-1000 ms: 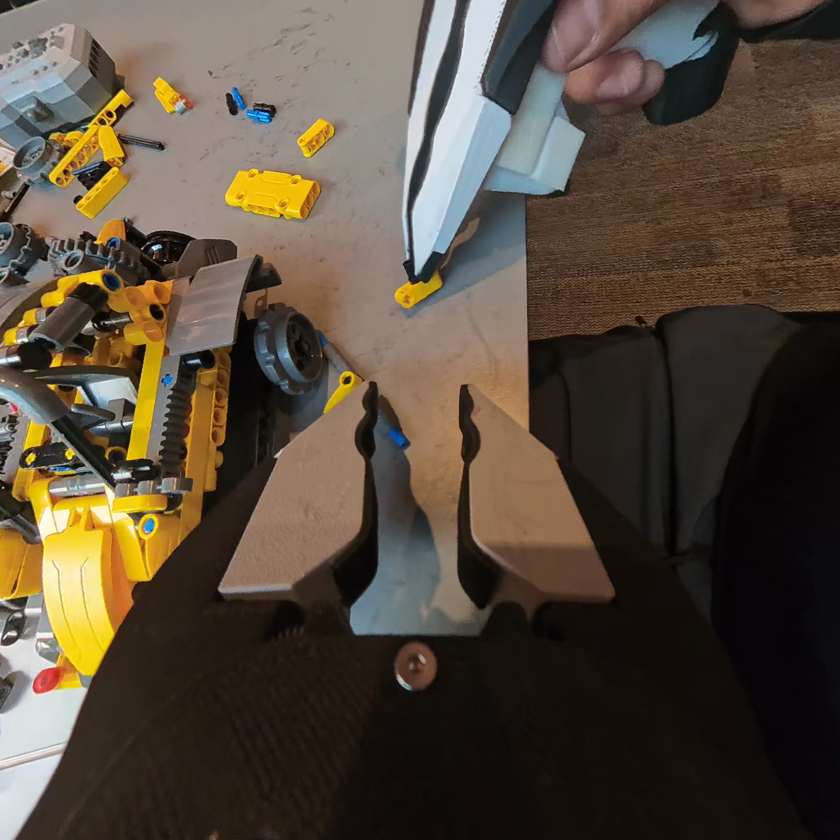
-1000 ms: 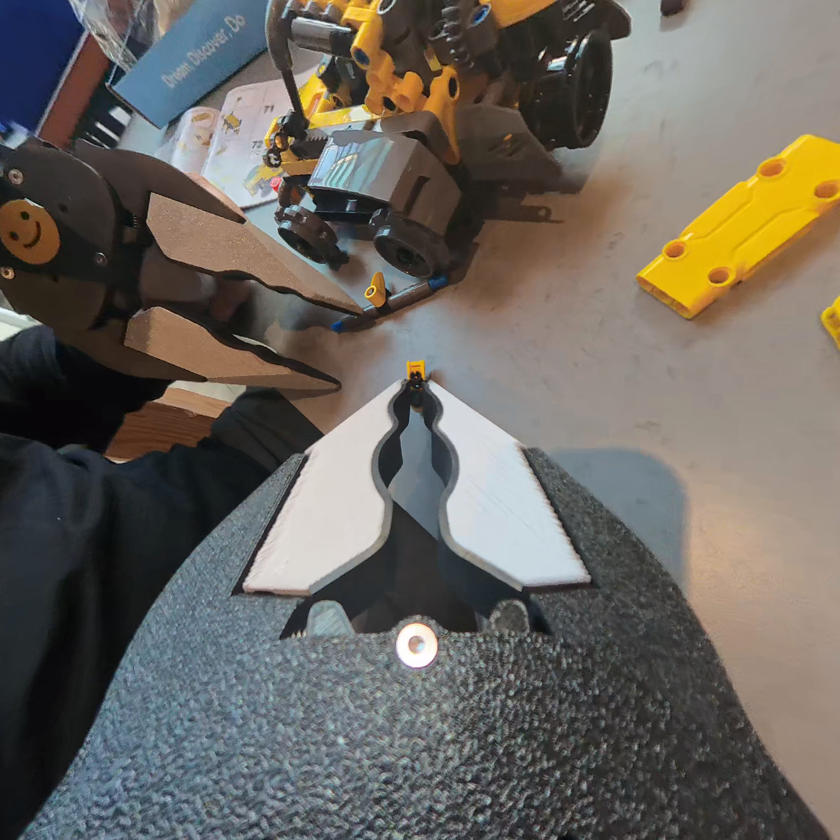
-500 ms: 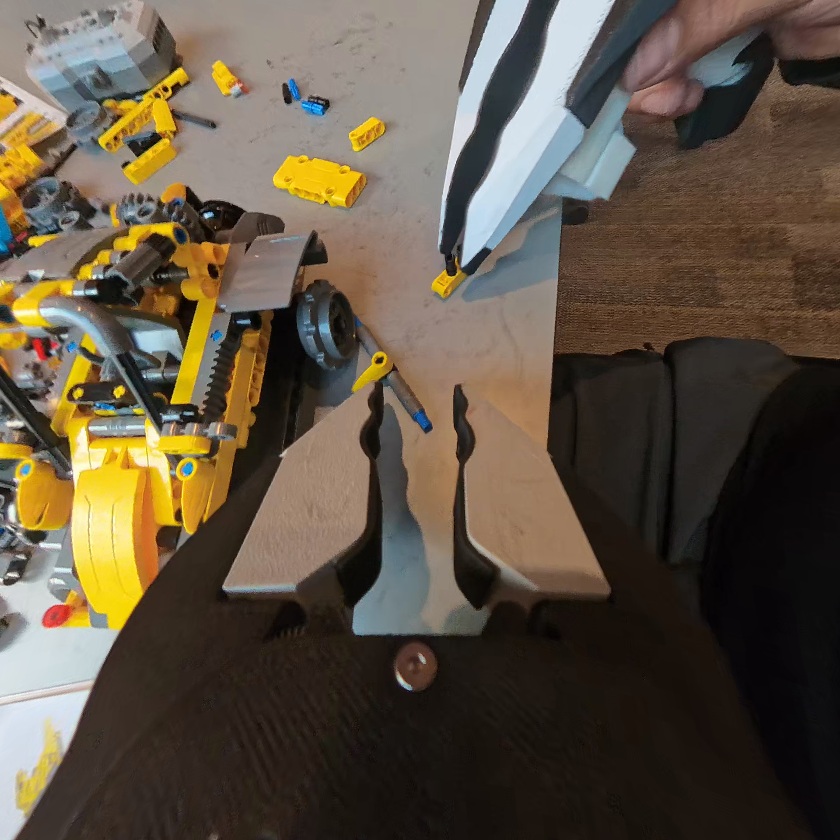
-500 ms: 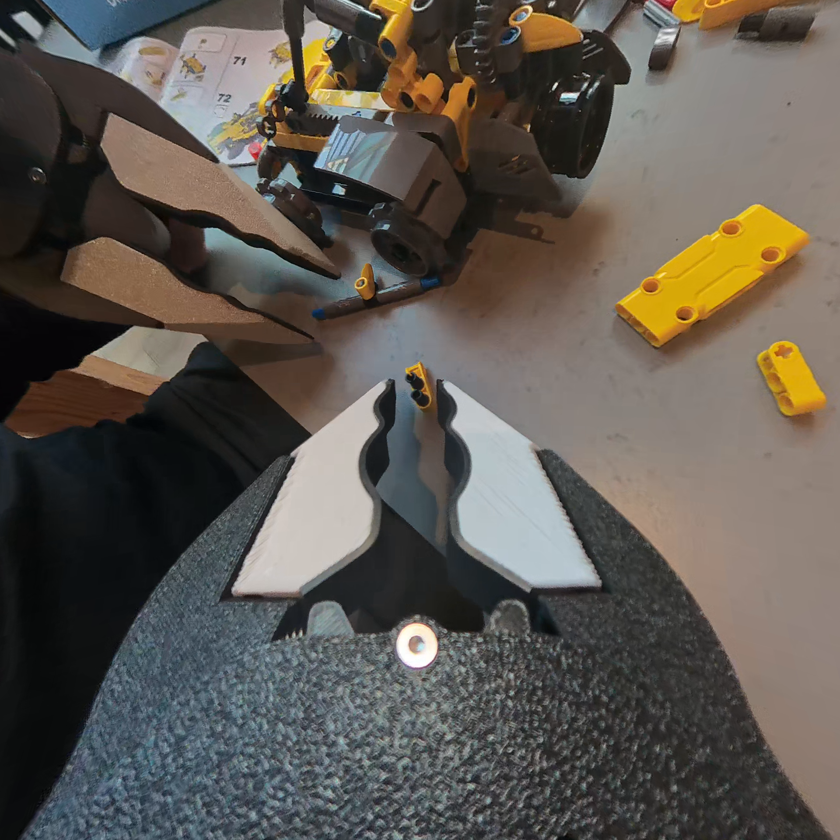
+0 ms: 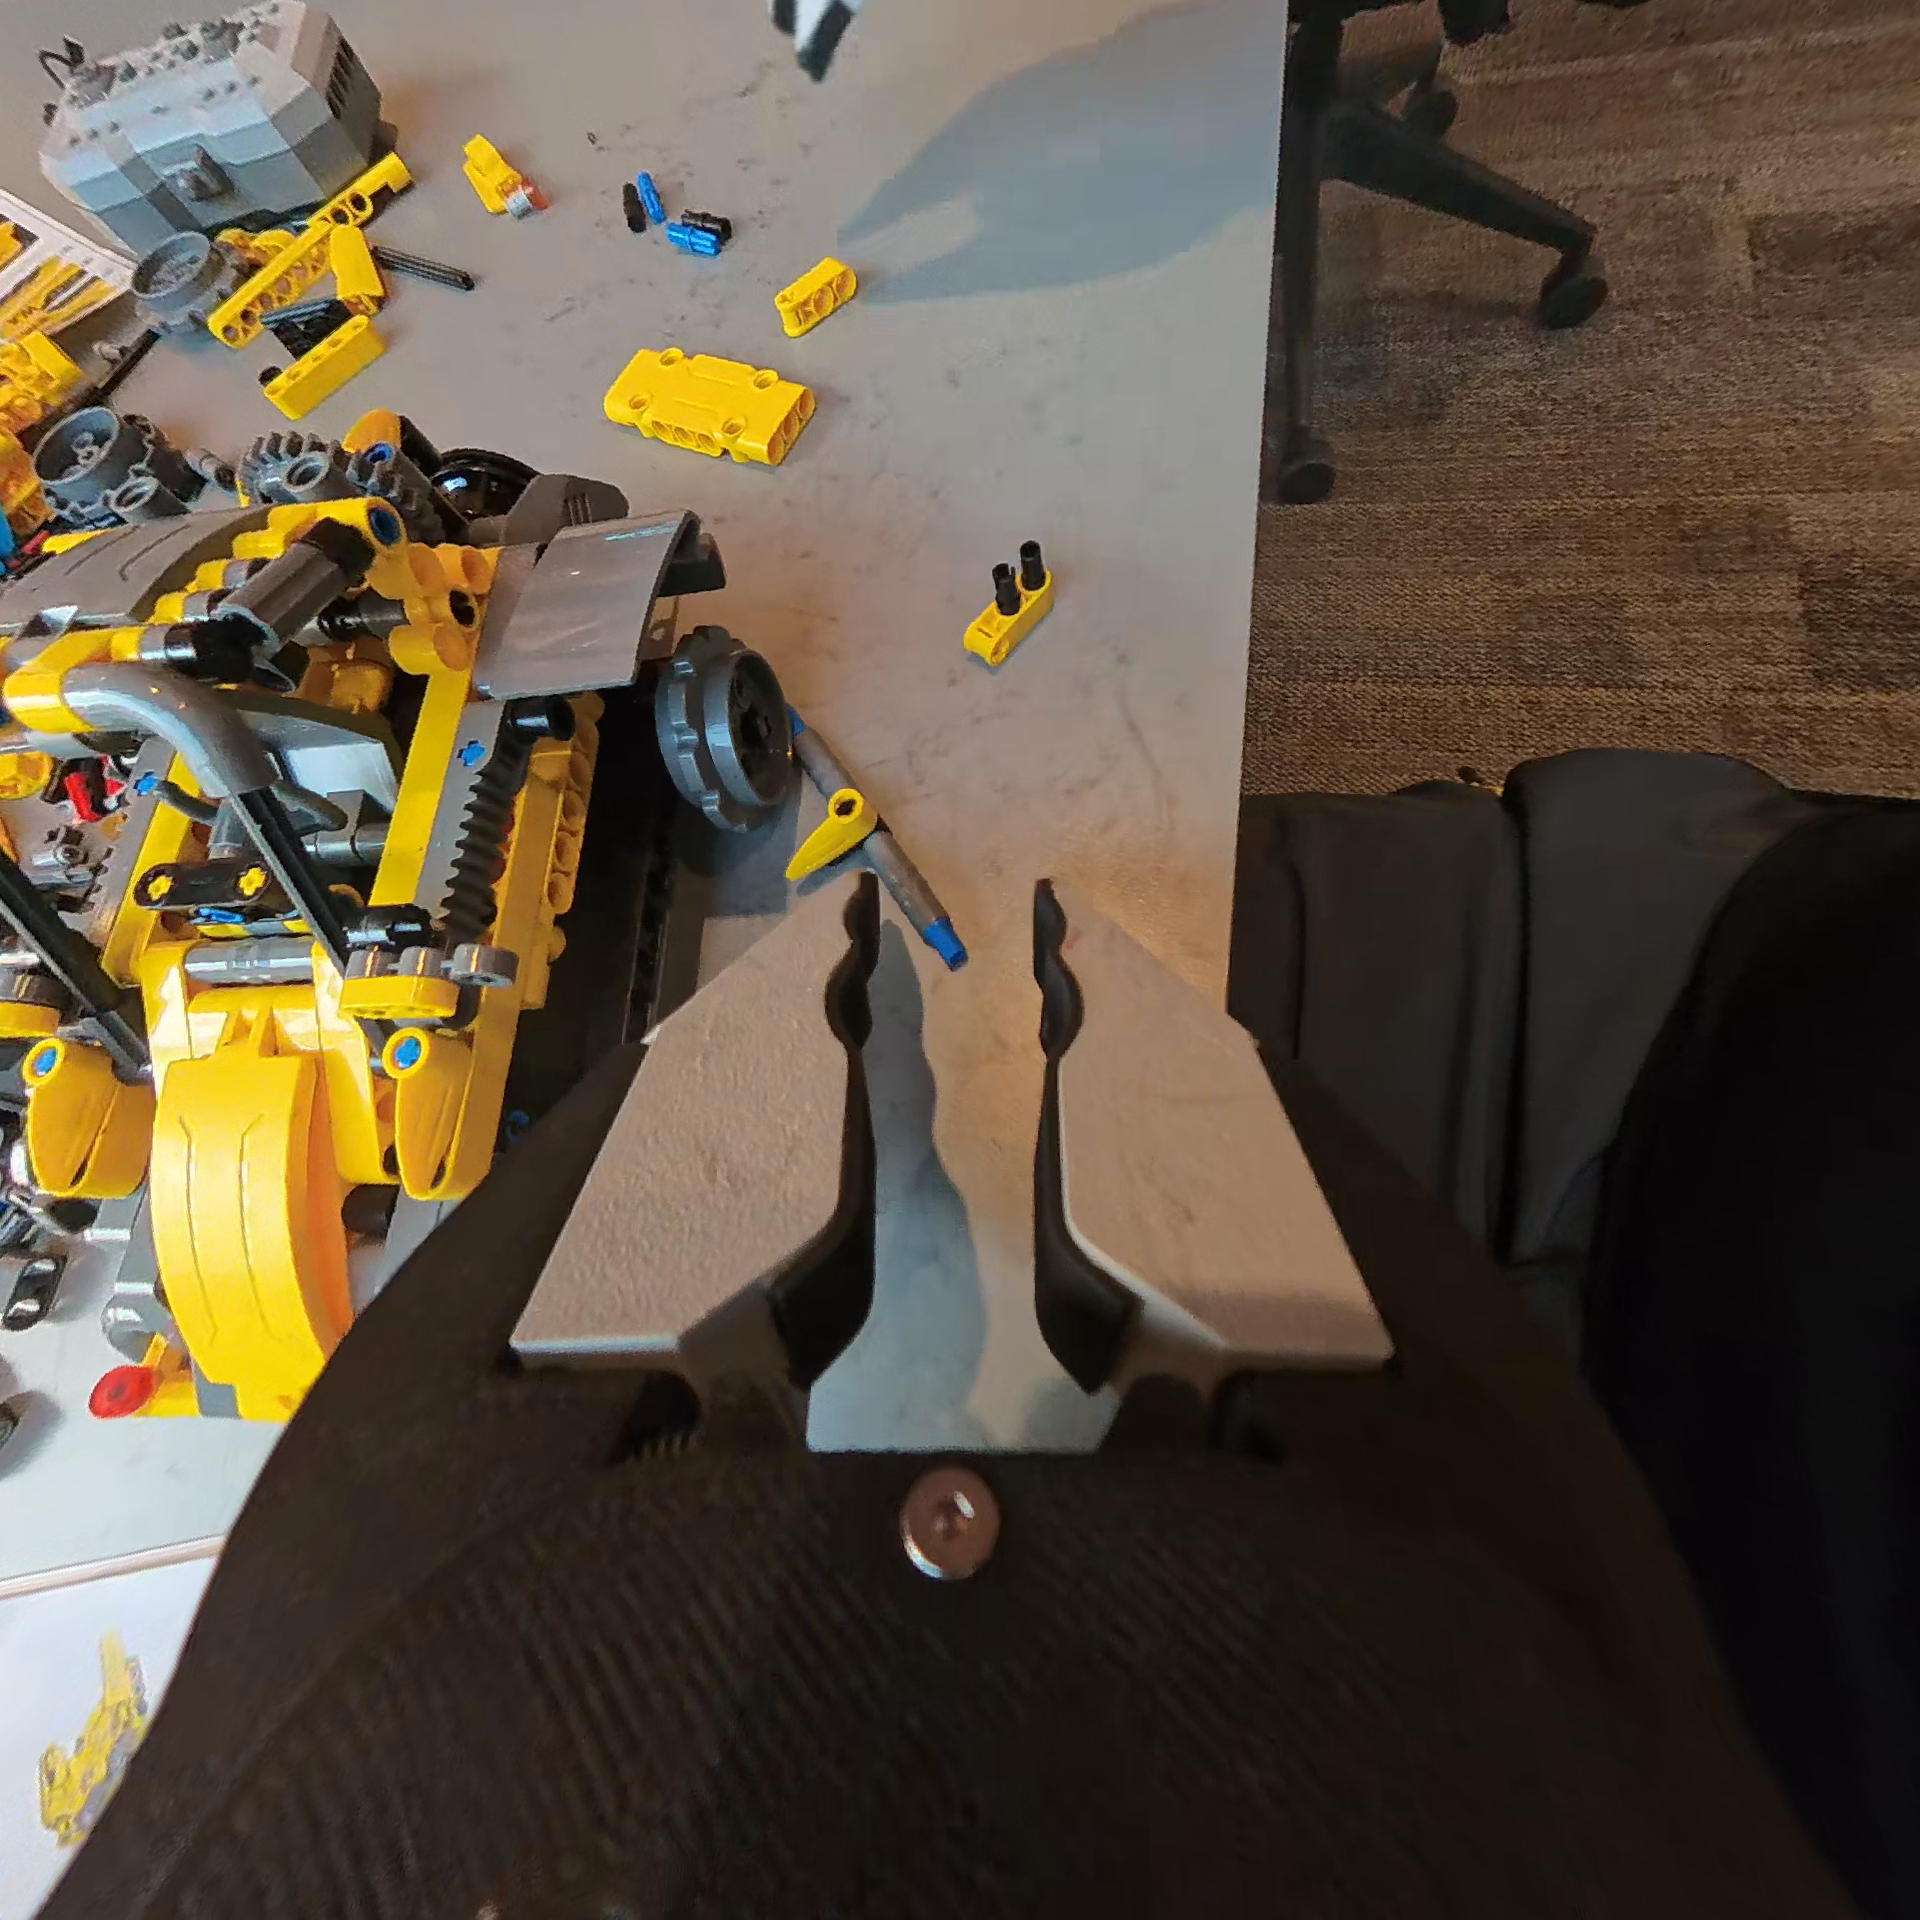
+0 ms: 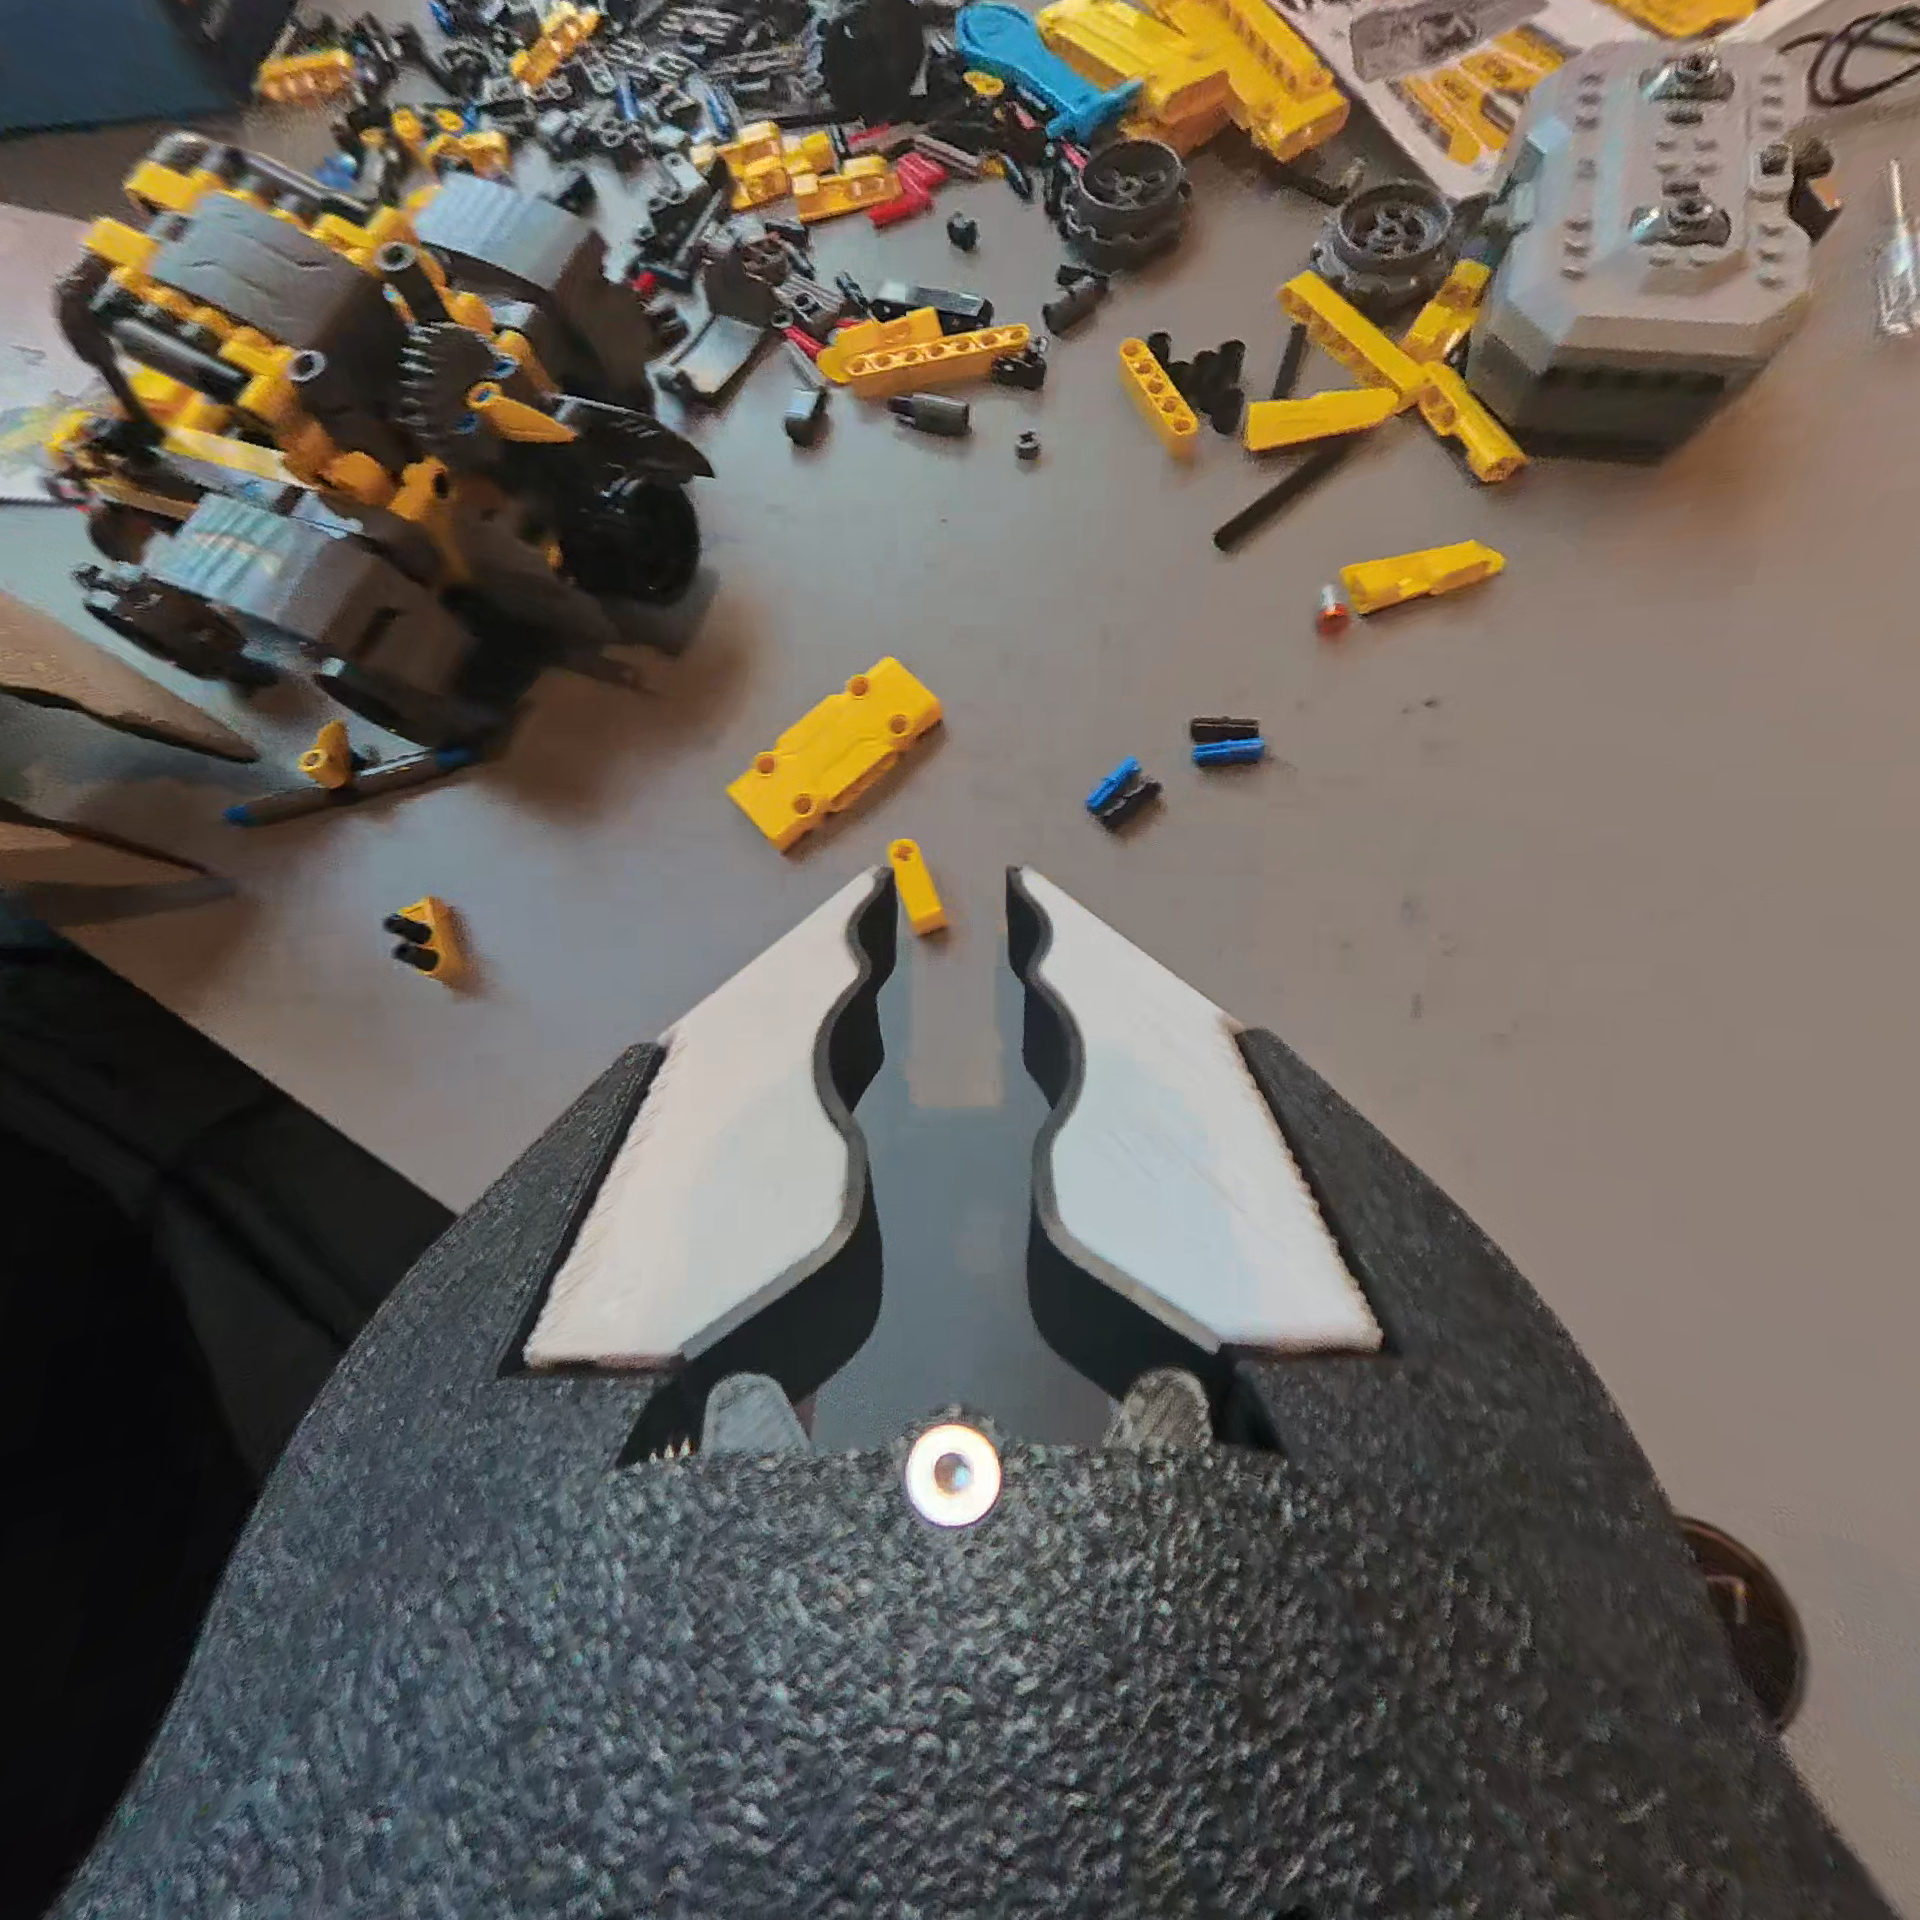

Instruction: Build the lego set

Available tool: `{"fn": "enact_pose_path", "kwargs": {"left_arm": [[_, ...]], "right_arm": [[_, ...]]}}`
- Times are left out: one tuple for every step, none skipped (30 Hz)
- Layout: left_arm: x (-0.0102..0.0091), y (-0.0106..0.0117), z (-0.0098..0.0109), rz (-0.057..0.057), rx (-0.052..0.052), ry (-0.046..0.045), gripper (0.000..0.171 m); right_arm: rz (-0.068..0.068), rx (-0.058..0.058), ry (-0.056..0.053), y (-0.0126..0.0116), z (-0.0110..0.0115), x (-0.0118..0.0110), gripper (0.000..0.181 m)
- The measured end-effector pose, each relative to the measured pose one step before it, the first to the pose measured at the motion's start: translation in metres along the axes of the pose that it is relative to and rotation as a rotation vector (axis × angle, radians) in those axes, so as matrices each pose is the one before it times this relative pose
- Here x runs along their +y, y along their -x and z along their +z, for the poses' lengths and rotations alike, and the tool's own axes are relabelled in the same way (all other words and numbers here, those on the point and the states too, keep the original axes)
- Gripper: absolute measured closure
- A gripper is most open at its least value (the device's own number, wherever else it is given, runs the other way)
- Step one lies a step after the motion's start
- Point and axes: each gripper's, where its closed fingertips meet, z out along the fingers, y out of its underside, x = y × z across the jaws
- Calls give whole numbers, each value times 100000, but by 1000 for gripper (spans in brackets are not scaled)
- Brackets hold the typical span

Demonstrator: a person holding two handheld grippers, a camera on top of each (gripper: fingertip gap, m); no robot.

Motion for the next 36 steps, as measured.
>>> {"fn": "enact_pose_path", "kwargs": {"left_arm": [[52, -115, -88, -165, 410, 41, 145], [93, -131, -101, -137, 412, 131, 144], [116, -109, -134, -61, 223, 102, 144], [123, -93, -168, 14, 86, 17, 144], [132, -86, -194, -61, 60, -7, 144], [158, -76, -200, -212, 72, 34, 144], [133, -68, -188, -246, 128, -35, 144], [93, -69, -189, -212, 173, -213, 144], [67, -71, -147, -146, 211, -263, 144], [43, -59, -106, -31, 220, -154, 144], [28, -54, -50, 126, 120, -46, 144], [8, -31, 2, 266, -34, 78, 144], [57, -21, 41, 204, -39, 409, 144], [76, -21, 74, 62, 142, 734, 144], [92, -43, 74, 38, 362, 756, 144], [63, -56, 56, -38, 490, 525, 144], [29, -29, 34, -217, 511, 265, 144], [12, -14, 7, -378, 406, 59, 145], [-15, 13, -6, -466, 294, -115, 146], [-17, 16, -13, -487, 293, -220, 146], [-26, 14, -20, -470, 321, -230, 146], [-17, -1, -13, -406, 369, -172, 146], [-15, -18, -13, -302, 458, -109, 146], [-10, -39, -5, -156, 518, -92, 147], [-12, -56, -8, 31, 438, -79, 147], [-10, -54, 1, 195, 344, -78, 147], [-14, -57, -13, 242, 346, -104, 147], [-19, -62, -9, 187, 421, -139, 147], [-15, -63, -15, 57, 526, -196, 147], [-32, -46, -26, -130, 552, -237, 148], [-25, -42, -18, -246, 528, -235, 148], [-32, -20, -23, -225, 454, -224, 148], [-22, -15, -29, -141, 190, -271, 148], [-39, 8, -30, -8, -57, -305, 148], [-29, -10, -13, 121, 20, -155, 148], [17, -16, 6, 79, 136, 111, 148]], "right_arm": [[-488, -336, 1933, -756, 379, -14, 158], [-3293, -956, 1435, -485, 415, -70, 158], [-5998, -3292, 1719, -4, 398, -6, 160], [-6803, -3397, 2085, 34, 338, 92, 165], [-5447, 180, 2256, -503, 271, 131, 166], [-5167, -852, 2410, -355, 220, 105, 166], [-5043, -2396, 1489, -54, 187, -40, 166], [-3935, -735, 1057, -308, 162, -120, 166], [-3230, -589, 1357, -318, 207, -120, 166], [-2781, -1344, 1967, -155, 272, -44, 166], [-2426, -548, 2810, -259, 297, 64, 166], [-2576, 200, 2872, -305, 307, 66, 165], [-2867, -516, 2320, -132, 274, 33, 164], [-2458, -404, 1437, -131, 231, -44, 164], [-1453, -251, 859, -172, 200, -62, 164], [-340, -953, 572, -70, 142, -44, 164], [208, -871, -555, -2, 34, -170, 164], [176, 110, -2023, -14, -50, -324, 164], [-56, 437, -2829, 61, -83, -379, 164], [-139, 30, -2910, 195, -58, -324, 164], [-107, 106, -2515, 203, -4, -222, 164], [114, 318, -1804, 141, 45, -95, 165], [594, -64, -1087, 170, 88, 27, 164], [904, 183, -853, 107, 98, 38, 164], [711, 525, -1118, 100, 82, -2, 164], [465, 606, -1239, 103, 66, -44, 164], [114, 1093, -1116, 51, 36, -42, 164], [-233, 1047, -874, 87, 22, -25, 164], [-94, 204, -702, 205, 5, -11, 164], [416, -338, -369, 250, 4, 23, 164], [370, 252, 17, 127, 11, 65, 163], [-60, 754, 183, 36, -30, 87, 162], [-9, 856, -126, 4, -52, 6, 162], [499, 1463, -901, -54, -82, -134, 162], [1068, 2143, -2282, -72, -132, -326, 161], [1124, 1802, -3863, 134, -161, -510, 161]]}}
